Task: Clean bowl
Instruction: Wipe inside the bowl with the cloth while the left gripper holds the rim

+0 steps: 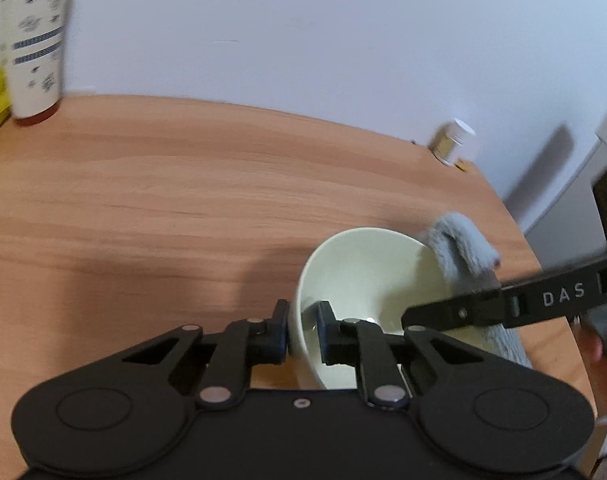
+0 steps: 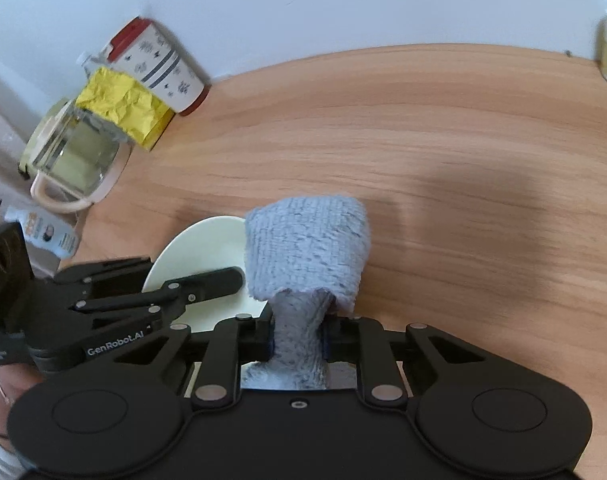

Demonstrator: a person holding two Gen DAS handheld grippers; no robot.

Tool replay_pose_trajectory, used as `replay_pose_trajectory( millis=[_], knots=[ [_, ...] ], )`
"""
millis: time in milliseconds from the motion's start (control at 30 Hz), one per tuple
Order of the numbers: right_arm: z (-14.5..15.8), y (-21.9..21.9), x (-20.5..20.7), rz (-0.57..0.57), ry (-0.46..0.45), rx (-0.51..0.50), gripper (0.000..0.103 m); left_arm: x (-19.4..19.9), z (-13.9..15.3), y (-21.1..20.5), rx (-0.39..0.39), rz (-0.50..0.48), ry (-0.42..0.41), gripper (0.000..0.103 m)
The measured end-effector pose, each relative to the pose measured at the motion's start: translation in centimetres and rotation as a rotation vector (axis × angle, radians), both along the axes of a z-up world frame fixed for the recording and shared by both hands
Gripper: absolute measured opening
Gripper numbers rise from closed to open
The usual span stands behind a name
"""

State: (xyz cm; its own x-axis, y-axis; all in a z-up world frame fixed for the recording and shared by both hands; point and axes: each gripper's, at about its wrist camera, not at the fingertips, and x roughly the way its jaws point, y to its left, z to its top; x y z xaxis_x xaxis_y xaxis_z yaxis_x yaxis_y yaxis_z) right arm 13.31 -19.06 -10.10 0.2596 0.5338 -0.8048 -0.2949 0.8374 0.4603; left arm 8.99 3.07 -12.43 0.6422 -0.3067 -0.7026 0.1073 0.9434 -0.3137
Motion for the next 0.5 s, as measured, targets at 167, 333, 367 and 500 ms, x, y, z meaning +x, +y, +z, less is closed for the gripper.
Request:
replay_pose_trajectory(
  millis=[167, 333, 367, 500],
  knots=[
    [-0.6, -0.9, -1.5, -0.174, 0.039, 0.072, 0.028, -0.1, -0.2, -0.4, -0.009, 0.054, -0.012, 0.014],
    [-1.8, -2.2, -3.9, -0.341, 0.07, 0.203, 0.034, -0.3, -0.1, -0.5, -0.014, 0.086, -0.013, 0.014],
    [-2.0, -2.3, -4.5, -0.377, 0.078, 0.232, 0.035, -0.4, -0.1, -0.6, -0.009, 0.091, -0.014, 0.014],
    [-2.8, -2.5, -6.6, -0.468, 0.094, 0.32, 0.04, -1.0, 0.0, -0.8, 0.006, 0.101, -0.021, 0.014]
  ],
)
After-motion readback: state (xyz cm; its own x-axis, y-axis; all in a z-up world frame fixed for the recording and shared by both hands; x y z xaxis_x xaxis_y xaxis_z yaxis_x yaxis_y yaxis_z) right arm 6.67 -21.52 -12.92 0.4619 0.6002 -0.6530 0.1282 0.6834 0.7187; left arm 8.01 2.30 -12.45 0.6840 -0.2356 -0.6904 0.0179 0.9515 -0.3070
